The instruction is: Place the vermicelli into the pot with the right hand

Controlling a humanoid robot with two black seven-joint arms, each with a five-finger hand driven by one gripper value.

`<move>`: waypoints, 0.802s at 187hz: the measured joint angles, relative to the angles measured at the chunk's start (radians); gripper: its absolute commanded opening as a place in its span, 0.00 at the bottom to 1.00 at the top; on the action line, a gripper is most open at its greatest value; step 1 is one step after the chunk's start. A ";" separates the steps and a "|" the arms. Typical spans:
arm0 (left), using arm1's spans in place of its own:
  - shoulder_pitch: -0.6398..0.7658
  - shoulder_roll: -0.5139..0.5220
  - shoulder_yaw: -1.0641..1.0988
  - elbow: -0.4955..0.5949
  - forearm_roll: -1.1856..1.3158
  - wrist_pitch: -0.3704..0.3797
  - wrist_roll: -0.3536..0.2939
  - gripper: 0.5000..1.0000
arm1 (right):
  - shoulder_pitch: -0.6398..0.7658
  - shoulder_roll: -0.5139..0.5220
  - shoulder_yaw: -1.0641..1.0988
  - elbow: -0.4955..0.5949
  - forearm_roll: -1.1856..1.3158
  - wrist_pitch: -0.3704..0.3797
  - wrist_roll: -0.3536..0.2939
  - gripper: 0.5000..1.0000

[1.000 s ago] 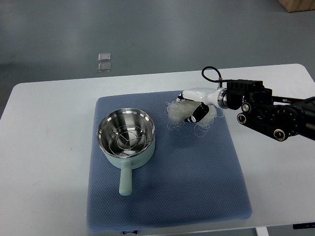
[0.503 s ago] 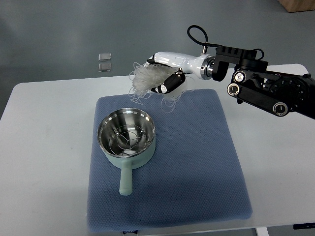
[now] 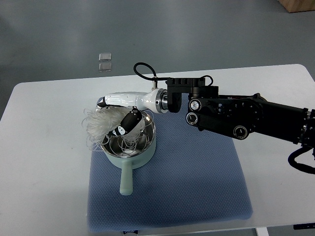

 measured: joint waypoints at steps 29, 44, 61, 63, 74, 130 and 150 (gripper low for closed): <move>-0.003 0.000 0.000 0.000 0.000 0.000 0.000 1.00 | -0.001 -0.007 -0.010 -0.006 -0.001 -0.005 0.000 0.81; -0.004 0.000 0.000 0.000 0.000 0.000 0.000 1.00 | -0.002 -0.017 -0.011 -0.008 -0.001 -0.005 0.000 0.82; -0.006 0.000 0.000 0.000 0.000 0.000 0.000 1.00 | -0.002 -0.040 -0.011 -0.009 -0.001 -0.005 0.000 0.82; -0.006 0.000 0.000 0.000 0.000 0.000 0.000 1.00 | -0.002 -0.045 -0.010 -0.009 -0.001 -0.005 0.000 0.82; -0.007 0.000 0.000 0.000 0.000 0.000 0.000 1.00 | -0.002 -0.062 -0.007 -0.009 0.000 -0.005 0.000 0.82; -0.007 0.000 0.000 0.000 0.000 0.000 -0.001 1.00 | -0.043 -0.169 0.143 -0.009 0.081 -0.016 -0.005 0.82; -0.007 0.000 0.000 0.000 0.000 0.000 -0.001 1.00 | -0.080 -0.215 0.215 -0.010 0.164 -0.027 -0.009 0.82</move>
